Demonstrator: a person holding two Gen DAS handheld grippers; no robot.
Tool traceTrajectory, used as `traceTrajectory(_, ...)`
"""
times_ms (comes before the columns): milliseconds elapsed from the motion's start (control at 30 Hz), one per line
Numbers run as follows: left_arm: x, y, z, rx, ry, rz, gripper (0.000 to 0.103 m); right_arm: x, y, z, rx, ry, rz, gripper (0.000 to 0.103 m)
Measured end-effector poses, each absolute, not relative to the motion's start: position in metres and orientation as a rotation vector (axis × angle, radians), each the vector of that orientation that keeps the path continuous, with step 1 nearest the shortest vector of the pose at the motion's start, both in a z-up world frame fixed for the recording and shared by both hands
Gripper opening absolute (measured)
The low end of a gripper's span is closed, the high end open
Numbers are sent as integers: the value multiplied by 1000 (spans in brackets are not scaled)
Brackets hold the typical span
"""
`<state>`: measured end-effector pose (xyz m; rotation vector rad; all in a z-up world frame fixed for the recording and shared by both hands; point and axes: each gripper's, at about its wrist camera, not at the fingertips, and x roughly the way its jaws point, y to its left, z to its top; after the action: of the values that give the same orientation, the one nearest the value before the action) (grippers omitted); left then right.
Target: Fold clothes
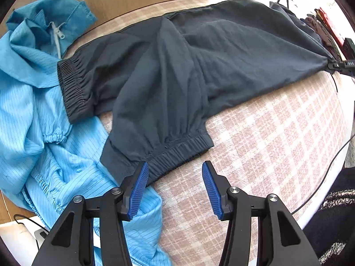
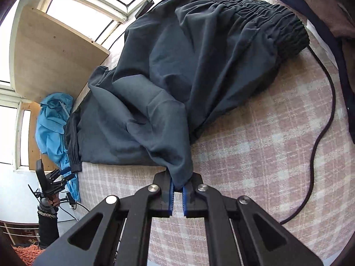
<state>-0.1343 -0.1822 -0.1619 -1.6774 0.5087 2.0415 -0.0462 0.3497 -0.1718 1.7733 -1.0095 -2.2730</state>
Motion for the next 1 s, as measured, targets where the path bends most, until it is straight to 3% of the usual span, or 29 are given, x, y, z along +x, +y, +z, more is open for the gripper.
traceTrajectory(100,-134,-165,-168,-1622,602,2016,57,-51,355,-168,1774,-1006,-2298,5)
traceTrajectory(233,-148,-152,-179,-1613,665,2000,58,-58,356,-162,1782,-981,-2324,5)
traceTrajectory(267,-152,-149,-181,-1611,680,1996,49,-59,353,-162,1790,-963,-2328,5)
traceTrajectory(300,-159,-150,-181,-1629,667,1998,28,-61,350,-161,1798,-945,-2331,5)
traceTrajectory(333,-167,-156,-177,-1644,642,2011,23,-62,347,-160,1806,-928,-2334,5)
traceTrajectory(567,-238,-216,-129,-1641,530,2215,21,-63,345,-177,1862,-914,-2317,5)
traceTrajectory(700,-289,-264,-141,-1725,583,2378,46,-65,343,-186,1899,-891,-2307,5)
traceTrajectory(800,-302,-287,-152,-1765,440,2366,51,-66,338,-189,1924,-855,-2306,5)
traceTrajectory(867,-296,-292,-152,-1762,358,2307,64,-67,335,-191,1933,-851,-2300,5)
traceTrajectory(933,-288,-288,-157,-1763,421,2302,70,-69,334,-194,1944,-856,-2294,5)
traceTrajectory(1000,-285,-286,-165,-1789,487,2309,70,-72,333,-197,1956,-849,-2288,5)
